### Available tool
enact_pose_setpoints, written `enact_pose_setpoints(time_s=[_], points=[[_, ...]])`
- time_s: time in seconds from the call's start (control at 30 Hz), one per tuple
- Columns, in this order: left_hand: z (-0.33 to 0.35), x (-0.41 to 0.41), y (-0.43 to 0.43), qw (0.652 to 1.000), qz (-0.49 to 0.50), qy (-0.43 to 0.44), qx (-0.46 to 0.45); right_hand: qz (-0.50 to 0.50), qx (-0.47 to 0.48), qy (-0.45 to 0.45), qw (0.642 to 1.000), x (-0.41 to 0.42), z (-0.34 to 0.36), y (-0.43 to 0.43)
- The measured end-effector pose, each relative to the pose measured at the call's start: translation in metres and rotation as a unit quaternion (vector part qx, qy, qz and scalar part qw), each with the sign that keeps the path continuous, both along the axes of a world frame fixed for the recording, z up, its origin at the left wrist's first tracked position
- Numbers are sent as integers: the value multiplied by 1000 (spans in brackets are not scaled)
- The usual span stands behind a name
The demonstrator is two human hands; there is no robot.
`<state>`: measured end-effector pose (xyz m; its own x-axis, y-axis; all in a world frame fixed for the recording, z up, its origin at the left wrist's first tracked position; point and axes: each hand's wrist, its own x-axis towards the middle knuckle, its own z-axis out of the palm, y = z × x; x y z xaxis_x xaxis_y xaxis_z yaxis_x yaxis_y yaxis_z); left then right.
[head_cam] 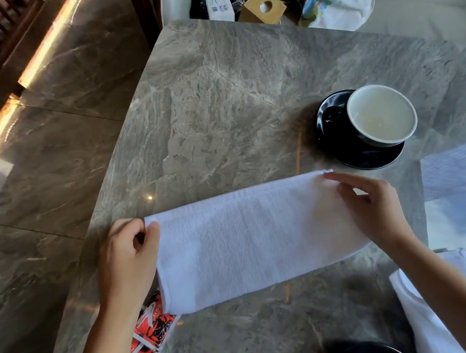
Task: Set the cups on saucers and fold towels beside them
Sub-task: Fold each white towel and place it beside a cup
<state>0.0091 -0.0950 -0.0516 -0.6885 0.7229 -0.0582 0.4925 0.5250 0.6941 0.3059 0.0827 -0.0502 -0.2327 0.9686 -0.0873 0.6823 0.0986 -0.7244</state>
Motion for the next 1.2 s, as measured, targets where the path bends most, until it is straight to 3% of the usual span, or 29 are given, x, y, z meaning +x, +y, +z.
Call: enact_pose_setpoints(time_s=[0.2, 0.33, 0.43, 0.5, 0.6, 0.7, 0.83, 1.2], points=[[-5, 2, -2, 998, 11, 32, -47, 38, 38, -47, 997, -2, 4, -1], [7, 10, -14, 998, 39, 50, -21, 66, 135, -193, 970, 2, 16, -6], [19, 48, -6, 990, -104, 100, 8, 166, 213, -211, 939, -20, 23, -31], [16, 77, 6, 970, -221, 98, -33, 295, 175, -220, 913, -45, 20, -51], [4, 91, 19, 964, -249, 63, -61, 409, 131, -230, 873, -69, 8, -70], [-9, 90, 20, 968, -231, 73, -68, 428, 118, -213, 870, -79, -4, -76], [-22, 100, 14, 950, -219, 156, -159, 444, 128, -251, 851, -81, -21, -80], [-29, 83, -4, 921, -204, 234, -236, 406, 138, -259, 866, -40, -20, -50]])
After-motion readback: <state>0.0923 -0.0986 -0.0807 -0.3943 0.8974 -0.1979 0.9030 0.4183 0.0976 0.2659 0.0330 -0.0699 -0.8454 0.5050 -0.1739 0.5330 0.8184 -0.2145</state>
